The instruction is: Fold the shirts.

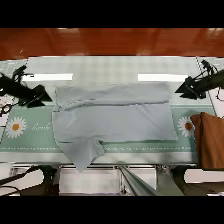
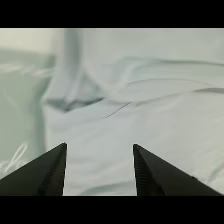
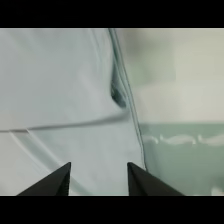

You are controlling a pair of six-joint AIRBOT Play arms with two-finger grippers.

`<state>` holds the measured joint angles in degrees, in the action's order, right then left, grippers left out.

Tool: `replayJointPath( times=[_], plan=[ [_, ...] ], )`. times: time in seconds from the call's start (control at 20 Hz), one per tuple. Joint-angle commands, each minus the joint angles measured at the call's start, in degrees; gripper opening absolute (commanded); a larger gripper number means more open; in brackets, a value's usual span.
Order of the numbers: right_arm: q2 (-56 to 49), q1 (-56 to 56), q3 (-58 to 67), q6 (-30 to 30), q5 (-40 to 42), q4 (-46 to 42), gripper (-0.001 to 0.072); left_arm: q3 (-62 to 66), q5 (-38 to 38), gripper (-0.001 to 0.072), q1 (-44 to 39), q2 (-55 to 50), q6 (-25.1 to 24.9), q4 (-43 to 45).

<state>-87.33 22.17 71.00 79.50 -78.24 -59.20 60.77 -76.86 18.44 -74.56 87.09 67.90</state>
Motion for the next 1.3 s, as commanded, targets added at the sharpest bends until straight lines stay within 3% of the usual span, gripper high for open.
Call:
replayJointPath(
  times=[0.0,0.1,0.4,0.65,0.85,1.15,1.25],
  plan=[
    [12.1,1.3,-20.0,-4.5,7.6,3.2,0.0412,-16.0,1.8,0.0508,9.0,11.4,2.3,-4.0],
    [19.1,1.2,-28.8,-6.8,11.6,7.0,0.0411,-26.5,1.9,0.0508,13.2,16.8,-3.1,-12.3],
    [30.1,1.2,-33.6,-8.0,10.0,8.6,0.0411,-39.9,0.5,0.0508,17.8,19.8,-4.1,-11.4],
    [30.9,1.2,-33.6,-8.0,9.5,11.2,0.0411,-41.7,1.9,0.0508,12.0,19.5,-4.3,-10.8],
    [30.9,1.2,-33.6,-8.0,9.6,11.5,0.0411,-41.8,3.4,0.0508,6.5,19.0,-0.9,-8.1],
    [30.9,1.2,-33.6,-8.0,10.4,12.3,0.0411,-42.0,9.0,0.0490,-2.5,17.4,0.2,-10.3],
    [30.9,1.2,-33.6,-8.0,11.2,12.1,0.0412,-41.9,11.3,0.0024,-5.0,17.4,-0.4,-11.6]
  ],
)
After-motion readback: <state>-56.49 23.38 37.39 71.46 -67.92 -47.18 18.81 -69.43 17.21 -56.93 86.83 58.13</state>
